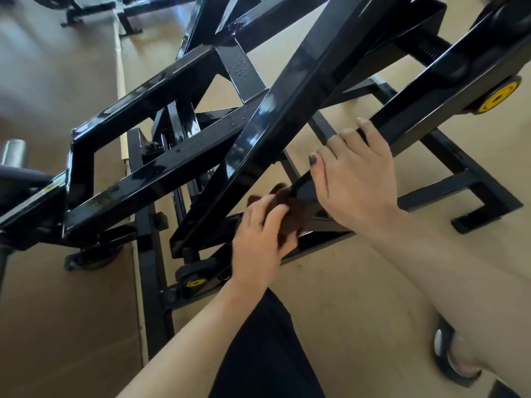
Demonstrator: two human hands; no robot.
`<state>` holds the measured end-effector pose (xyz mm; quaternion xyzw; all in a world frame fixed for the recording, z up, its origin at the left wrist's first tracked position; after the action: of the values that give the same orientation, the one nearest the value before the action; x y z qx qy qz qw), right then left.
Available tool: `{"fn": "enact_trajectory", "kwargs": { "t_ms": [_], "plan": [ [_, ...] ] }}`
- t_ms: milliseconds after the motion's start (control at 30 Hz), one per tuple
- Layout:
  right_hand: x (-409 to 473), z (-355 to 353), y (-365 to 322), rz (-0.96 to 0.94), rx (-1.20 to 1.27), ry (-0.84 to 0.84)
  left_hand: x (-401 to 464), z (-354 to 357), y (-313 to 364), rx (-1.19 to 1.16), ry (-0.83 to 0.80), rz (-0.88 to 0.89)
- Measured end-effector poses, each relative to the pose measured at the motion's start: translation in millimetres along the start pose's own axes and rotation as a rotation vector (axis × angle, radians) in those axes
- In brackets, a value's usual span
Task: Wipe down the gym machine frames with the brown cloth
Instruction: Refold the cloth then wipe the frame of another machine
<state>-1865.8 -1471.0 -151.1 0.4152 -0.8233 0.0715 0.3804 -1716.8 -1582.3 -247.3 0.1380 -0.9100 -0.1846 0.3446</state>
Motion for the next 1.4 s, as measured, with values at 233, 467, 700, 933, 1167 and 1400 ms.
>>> {"fn": "enact_trajectory", "kwargs": {
  "t_ms": [233,467,700,933,1167,1400],
  "plan": [
    [2.3,-15.0,-2.4,-0.07,0.019,-0.177,-35.0,-7.6,-33.5,0.1,-0.112,-0.181],
    [20.9,-66.1,71.4,0.028,0.186,0.132,81.1,3.8,78.1,-0.088,0.055,0.084],
    [64.3,-102.1,195.7,0.244,-0.138,-0.019,177.5,15.3,171.9,-0.242,0.167,0.147],
    [58.5,-84.9,191.2,0.26,-0.119,0.126,143.6,13.6,139.2,-0.261,0.127,0.202],
    [62.8,-101.4,206.4,0.148,-0.142,0.033,205.2,8.5,186.9,-0.39,0.154,0.127],
    [80.9,-103.5,231.8,0.279,0.029,0.241,227.1,8.6,202.5,-0.331,0.106,0.206]
  ]
}}
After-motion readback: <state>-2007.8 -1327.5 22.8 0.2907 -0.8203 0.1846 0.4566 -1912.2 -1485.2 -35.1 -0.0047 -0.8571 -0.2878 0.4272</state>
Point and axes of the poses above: each hand's wrist, its own x-axis towards the middle knuckle, its own z-axis out of the palm, y = z × x, the point moved 1 cm from there along x, towards the middle knuckle, and after that the axes turned 8 degrees about y, right-handed, at the moved point
